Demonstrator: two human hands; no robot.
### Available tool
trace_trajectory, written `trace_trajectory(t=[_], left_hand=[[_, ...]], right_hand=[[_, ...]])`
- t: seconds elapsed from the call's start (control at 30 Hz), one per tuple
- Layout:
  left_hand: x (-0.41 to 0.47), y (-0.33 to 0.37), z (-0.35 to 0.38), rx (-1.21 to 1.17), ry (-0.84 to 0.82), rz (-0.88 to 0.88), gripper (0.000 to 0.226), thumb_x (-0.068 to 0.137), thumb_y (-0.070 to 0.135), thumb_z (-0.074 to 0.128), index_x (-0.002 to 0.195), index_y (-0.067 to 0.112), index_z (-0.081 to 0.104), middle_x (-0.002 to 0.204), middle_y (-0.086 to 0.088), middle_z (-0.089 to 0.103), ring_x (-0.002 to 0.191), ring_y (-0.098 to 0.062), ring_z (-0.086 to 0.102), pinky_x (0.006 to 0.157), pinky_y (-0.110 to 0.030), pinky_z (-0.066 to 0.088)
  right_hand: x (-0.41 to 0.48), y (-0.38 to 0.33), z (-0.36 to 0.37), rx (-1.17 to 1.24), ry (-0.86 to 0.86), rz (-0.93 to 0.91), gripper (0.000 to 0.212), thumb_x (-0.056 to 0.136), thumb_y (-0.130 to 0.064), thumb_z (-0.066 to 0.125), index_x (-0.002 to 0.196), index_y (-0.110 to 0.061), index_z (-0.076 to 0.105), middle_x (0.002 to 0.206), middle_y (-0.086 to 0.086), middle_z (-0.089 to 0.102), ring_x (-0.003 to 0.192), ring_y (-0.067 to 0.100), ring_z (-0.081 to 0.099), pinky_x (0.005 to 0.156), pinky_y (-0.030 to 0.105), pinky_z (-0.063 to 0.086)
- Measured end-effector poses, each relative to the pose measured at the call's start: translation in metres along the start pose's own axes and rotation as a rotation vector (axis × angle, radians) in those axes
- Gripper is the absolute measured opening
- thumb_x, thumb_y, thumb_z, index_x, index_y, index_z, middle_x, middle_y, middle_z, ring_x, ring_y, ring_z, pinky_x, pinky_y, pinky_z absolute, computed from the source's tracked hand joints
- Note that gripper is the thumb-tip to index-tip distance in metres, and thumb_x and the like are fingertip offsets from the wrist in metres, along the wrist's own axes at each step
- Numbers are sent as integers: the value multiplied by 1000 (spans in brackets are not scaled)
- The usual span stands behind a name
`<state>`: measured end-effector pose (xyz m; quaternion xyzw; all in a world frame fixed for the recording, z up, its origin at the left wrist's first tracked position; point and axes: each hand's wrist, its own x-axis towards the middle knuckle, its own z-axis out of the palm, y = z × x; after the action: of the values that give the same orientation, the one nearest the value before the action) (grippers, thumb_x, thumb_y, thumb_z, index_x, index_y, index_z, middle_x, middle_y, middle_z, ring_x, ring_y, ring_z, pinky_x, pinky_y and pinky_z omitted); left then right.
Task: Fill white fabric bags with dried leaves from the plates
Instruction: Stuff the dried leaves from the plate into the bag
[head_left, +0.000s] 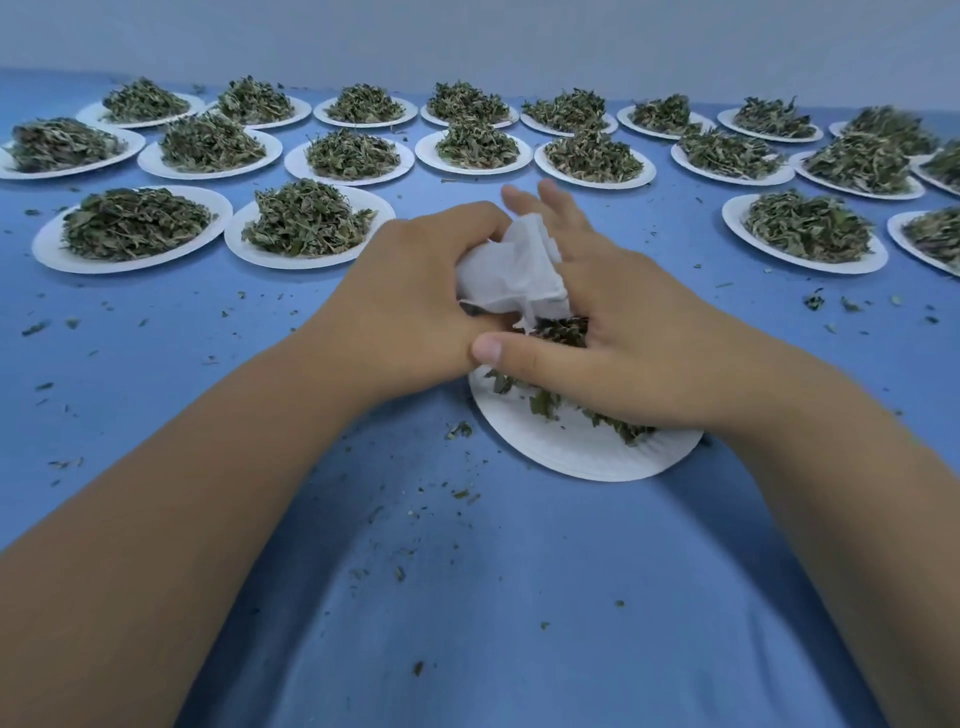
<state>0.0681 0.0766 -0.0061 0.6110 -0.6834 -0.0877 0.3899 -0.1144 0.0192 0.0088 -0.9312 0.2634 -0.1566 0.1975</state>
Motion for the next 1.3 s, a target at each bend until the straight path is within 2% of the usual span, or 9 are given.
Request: trace_trajectory(t=[0.1,0.2,0.33,0.4,0.5,0.63,0.83,1.03,1.3], left_hand=[[-1,2,3,-8,-37,21,36,68,40,67,103,32,65,81,9,68,71,-8,61,61,-29,51],[2,-5,1,21,13,-13,20,73,38,69,91,35,61,79,16,64,65,-1,55,52,-13,40],[5,-17,-3,103,91,-90,13,80,26,70,81,28,57,72,10,58,62,-2,49,49,-13,34],[6,-19,-2,137,100,-115,14,82,26,68,79,25,54,68,5,55,62,-5,48,49,-15,32],[7,-20,2,193,98,-148,16,83,29,68,80,23,53,72,4,55,66,-8,51,54,-24,36],[7,-19,7,175,66,-164,15,84,28,68,80,24,55,75,4,57,69,-10,52,55,-31,37],[7,-18,7,136,58,-223,20,82,27,70,76,24,52,72,4,55,64,-7,50,51,-26,31],[6,-17,8,107,68,-230,26,81,25,69,68,25,46,66,6,50,58,1,47,46,-15,31],[5,-16,5,189,57,-163,18,86,27,66,78,23,51,74,3,54,68,-10,50,53,-26,32]], right_hand=[[-1,0,-2,58,-44,-9,62,88,-71,53,143,-43,53,169,-18,3,151,-7,-11,120,23,11],[-7,1,-10,212,68,-25,26,91,-52,66,115,-44,72,163,-20,30,148,-11,18,116,18,22],[-20,15,-30,218,363,16,20,91,-47,65,95,-30,75,114,-21,72,114,-5,62,102,34,48],[-29,21,-37,64,233,81,35,84,-66,60,108,-42,68,119,-26,66,117,-9,55,97,27,45],[-43,29,-27,-122,-72,43,70,79,-82,56,140,-48,46,146,-28,40,139,-10,29,109,16,25],[-44,32,-6,-157,-96,-21,87,81,-78,54,154,-35,33,156,-17,29,148,-2,17,117,13,12],[-31,28,5,-170,-120,-48,74,88,-71,55,151,-34,40,158,-12,35,146,3,27,118,21,23],[-12,17,12,-114,11,-70,41,93,-38,70,129,-22,65,127,-7,64,120,12,55,104,28,40],[-30,27,-12,57,244,86,24,94,-54,62,112,-40,68,119,-29,63,113,-17,49,89,1,33]])
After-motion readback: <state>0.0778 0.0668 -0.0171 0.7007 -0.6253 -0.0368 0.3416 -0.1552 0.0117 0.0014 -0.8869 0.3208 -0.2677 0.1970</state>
